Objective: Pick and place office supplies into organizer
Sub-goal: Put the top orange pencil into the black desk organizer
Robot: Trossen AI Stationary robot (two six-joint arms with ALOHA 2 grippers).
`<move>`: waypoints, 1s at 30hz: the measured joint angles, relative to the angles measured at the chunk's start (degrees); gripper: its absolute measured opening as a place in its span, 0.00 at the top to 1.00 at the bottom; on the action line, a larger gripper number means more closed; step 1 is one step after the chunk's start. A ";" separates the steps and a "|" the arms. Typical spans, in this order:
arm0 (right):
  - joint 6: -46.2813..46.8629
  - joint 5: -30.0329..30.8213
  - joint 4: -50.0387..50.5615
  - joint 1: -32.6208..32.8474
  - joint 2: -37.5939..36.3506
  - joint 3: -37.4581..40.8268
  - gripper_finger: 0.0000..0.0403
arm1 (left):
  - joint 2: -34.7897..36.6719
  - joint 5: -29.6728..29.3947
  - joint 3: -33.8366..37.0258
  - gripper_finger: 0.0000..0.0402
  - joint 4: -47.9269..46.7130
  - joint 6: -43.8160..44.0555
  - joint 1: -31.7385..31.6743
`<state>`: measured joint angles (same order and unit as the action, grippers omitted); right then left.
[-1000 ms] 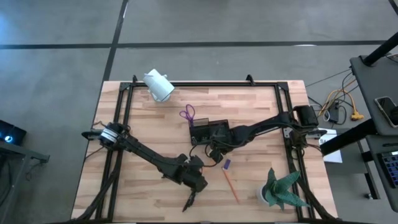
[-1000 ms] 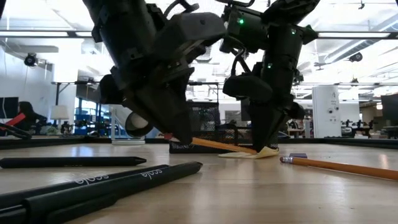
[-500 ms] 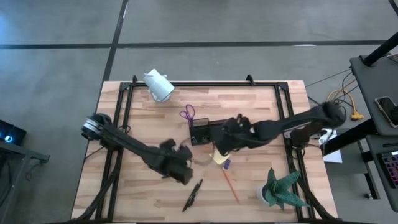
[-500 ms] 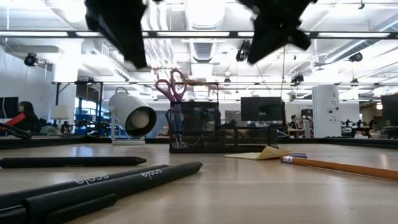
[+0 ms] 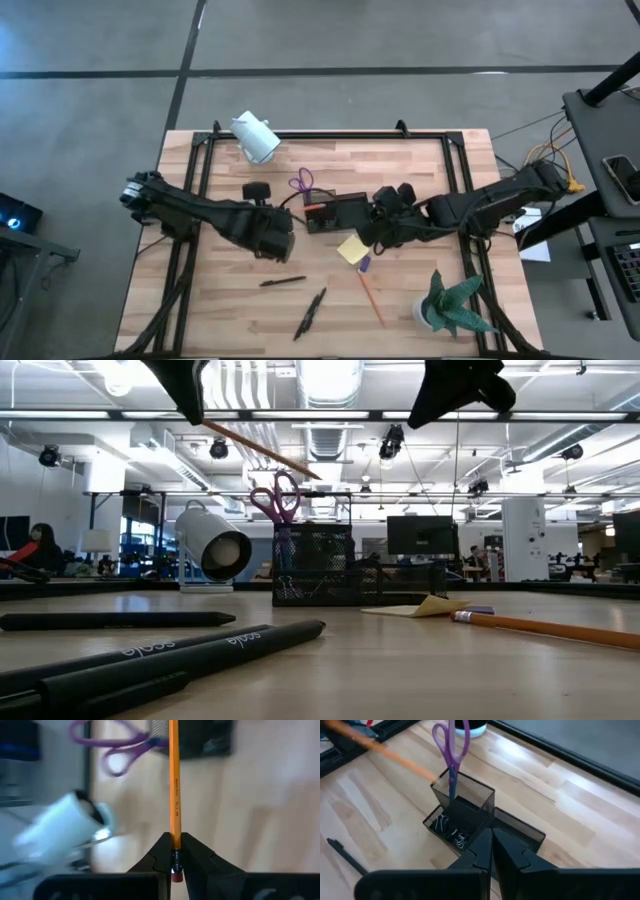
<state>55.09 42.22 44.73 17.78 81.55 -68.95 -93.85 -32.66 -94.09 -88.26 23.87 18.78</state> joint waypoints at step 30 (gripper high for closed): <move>16.52 -0.15 3.04 3.48 0.38 5.31 0.98 | -10.72 -8.04 -5.94 0.98 -1.34 -46.91 -14.44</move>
<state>71.61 42.06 47.77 21.26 81.93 -63.64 -104.57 -40.71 -100.03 -89.60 -23.03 4.34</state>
